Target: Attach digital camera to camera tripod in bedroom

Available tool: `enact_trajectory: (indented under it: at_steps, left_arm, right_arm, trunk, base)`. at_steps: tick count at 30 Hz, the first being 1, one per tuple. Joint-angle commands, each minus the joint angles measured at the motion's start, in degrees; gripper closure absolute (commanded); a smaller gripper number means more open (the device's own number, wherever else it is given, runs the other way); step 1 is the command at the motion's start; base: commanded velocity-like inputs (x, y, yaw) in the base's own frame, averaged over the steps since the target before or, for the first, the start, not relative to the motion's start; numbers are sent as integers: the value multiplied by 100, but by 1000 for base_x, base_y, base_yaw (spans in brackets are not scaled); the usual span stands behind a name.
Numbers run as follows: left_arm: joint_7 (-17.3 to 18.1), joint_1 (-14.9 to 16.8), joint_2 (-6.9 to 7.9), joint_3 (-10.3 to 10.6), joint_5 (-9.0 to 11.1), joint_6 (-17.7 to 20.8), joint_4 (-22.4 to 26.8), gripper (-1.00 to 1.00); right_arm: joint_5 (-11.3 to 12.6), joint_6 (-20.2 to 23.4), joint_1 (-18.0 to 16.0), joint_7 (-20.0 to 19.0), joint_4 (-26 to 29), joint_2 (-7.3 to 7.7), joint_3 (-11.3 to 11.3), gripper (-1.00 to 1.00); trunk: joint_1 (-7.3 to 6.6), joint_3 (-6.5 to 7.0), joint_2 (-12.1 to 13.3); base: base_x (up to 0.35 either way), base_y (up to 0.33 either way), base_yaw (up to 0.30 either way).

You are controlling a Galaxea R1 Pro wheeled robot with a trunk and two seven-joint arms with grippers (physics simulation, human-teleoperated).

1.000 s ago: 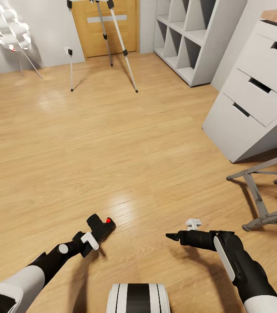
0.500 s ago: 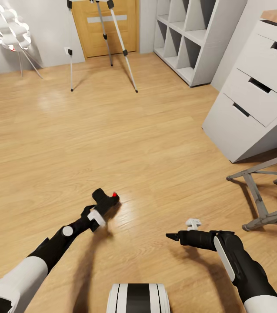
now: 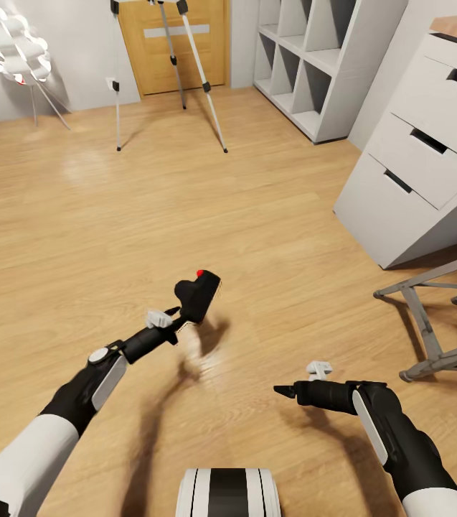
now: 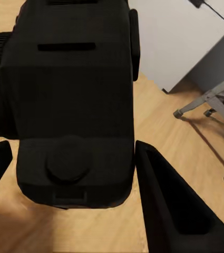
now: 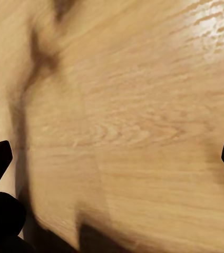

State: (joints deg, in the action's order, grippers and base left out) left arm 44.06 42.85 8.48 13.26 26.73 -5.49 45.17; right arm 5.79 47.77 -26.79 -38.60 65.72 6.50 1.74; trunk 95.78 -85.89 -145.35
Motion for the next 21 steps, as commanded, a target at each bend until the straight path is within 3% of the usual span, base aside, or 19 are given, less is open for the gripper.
enact_trajectory:
  at_steps: [1,4,11,17,21]
  left_arm:
    - [18,3,10,30,110,-39,16,100]
    - [52,4,34,32,340,73,95,100]
    - [94,3,100,35,481,231,248,100]
    - [88,3,221,41,511,495,995,100]
    - [-130,3,238,44,503,1135,1713,100]
  right_arm:
    - [56,48,-2,22,2,0,4,-100]
    - [55,48,-2,48,2,0,3,-100]
    - [51,41,-2,136,2,0,-8,-100]
    - [39,39,-2,157,2,0,-8,-100]
    - [37,41,-2,160,2,0,-7,-100]
  trunk:
    - [-1,-4,-1]
    - [-1,-4,-1]
    - [-1,-4,-1]
    - [-1,-4,-1]
    - [-1,-4,-1]
  base:
    - [0,0,0]
    - [0,0,0]
    - [0,0,0]
    - [0,0,0]
    - [0,0,0]
